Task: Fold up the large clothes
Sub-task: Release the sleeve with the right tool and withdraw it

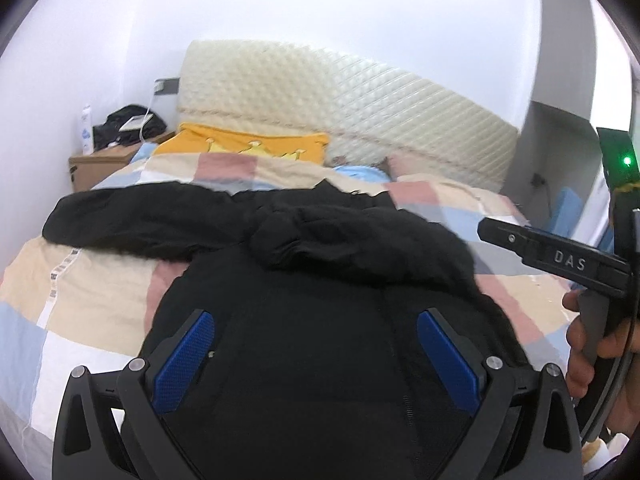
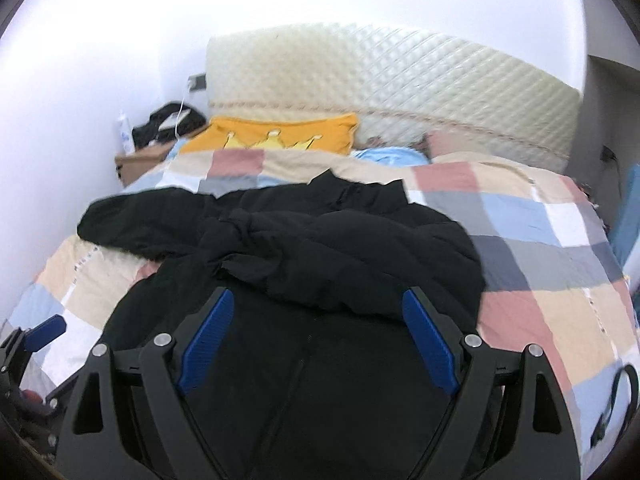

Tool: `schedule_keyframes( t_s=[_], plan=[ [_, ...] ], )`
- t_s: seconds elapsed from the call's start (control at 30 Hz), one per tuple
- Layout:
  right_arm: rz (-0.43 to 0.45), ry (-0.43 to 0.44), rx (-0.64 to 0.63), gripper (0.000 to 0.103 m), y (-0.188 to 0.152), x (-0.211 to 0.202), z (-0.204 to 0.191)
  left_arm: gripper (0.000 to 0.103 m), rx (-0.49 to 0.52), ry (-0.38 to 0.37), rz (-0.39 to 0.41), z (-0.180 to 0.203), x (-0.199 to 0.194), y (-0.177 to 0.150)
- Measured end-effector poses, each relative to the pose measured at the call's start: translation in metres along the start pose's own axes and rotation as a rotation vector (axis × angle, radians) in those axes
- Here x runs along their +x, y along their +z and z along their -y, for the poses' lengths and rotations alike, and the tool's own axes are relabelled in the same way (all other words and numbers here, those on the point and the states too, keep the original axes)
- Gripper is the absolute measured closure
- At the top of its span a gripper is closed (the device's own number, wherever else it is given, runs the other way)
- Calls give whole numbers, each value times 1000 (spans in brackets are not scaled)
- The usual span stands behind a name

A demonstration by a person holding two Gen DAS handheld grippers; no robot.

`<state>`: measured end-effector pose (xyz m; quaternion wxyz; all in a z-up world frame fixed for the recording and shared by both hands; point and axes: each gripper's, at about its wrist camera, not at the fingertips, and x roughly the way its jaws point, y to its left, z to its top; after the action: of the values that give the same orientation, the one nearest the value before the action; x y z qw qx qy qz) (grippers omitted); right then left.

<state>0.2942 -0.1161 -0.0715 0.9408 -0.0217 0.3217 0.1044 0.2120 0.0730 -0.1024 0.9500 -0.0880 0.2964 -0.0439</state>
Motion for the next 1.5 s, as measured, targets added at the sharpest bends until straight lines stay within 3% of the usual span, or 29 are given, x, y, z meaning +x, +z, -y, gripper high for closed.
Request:
schedule_keyframes(
  t_s=[0.27, 0.47, 0.7, 0.93, 1.2, 1.5],
  plan=[
    [56, -15, 67, 17, -27, -48, 29, 0, 77, 38, 77, 35, -22, -7],
    [102, -30, 59, 17, -52, -75, 38, 0, 100, 39, 83, 47, -26, -17],
    [119, 16, 107, 17, -83, -86, 44, 0, 132, 61, 71, 56, -30, -28],
    [137, 7, 55, 17, -114, -106, 47, 0, 139, 88, 56, 58, -32, -37],
    [127, 2, 133, 16, -140, -131, 71, 0, 149, 76, 53, 63, -38, -49],
    [161, -40, 125, 16, -159, -146, 64, 0, 191, 40, 72, 65, -56, -53]
  ],
)
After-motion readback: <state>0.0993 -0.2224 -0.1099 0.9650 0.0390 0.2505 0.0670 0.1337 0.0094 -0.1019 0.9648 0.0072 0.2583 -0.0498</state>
